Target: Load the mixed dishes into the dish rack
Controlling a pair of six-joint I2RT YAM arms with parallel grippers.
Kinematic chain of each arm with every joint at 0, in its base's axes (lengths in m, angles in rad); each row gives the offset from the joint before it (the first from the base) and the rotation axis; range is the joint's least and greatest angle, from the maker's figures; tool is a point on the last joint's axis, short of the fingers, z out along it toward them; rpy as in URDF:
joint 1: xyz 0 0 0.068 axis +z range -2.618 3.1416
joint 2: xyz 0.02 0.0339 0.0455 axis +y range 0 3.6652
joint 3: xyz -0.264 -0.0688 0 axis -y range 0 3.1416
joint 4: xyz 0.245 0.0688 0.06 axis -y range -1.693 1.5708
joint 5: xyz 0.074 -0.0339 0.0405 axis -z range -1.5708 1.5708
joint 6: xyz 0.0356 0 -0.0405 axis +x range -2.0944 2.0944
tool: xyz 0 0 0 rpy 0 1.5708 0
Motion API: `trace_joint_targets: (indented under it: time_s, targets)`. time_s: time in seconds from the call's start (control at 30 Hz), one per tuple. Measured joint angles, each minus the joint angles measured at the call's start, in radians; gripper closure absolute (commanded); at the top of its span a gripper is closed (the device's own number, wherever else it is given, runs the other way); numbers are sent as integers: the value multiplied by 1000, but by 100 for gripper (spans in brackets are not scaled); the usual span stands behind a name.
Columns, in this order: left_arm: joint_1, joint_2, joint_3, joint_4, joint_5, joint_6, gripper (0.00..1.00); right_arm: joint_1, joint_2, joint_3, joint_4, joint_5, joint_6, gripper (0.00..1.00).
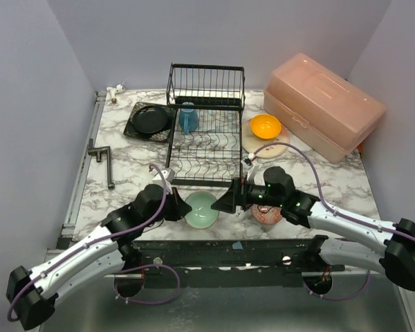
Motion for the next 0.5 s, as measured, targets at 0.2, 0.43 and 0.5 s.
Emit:
trace_joint_targets:
  time_s: [0.2, 0.43, 0.5]
  targets:
    - [47, -195, -5, 83, 20, -72, 100, 0, -31, 48, 83, -56, 24, 0]
    - [225, -205, -3, 162, 195, -179, 100, 0, 5, 75, 193, -82, 90, 0]
    - [248, -205, -3, 185, 229, -201, 100, 0, 6, 74, 213, -78, 109, 0]
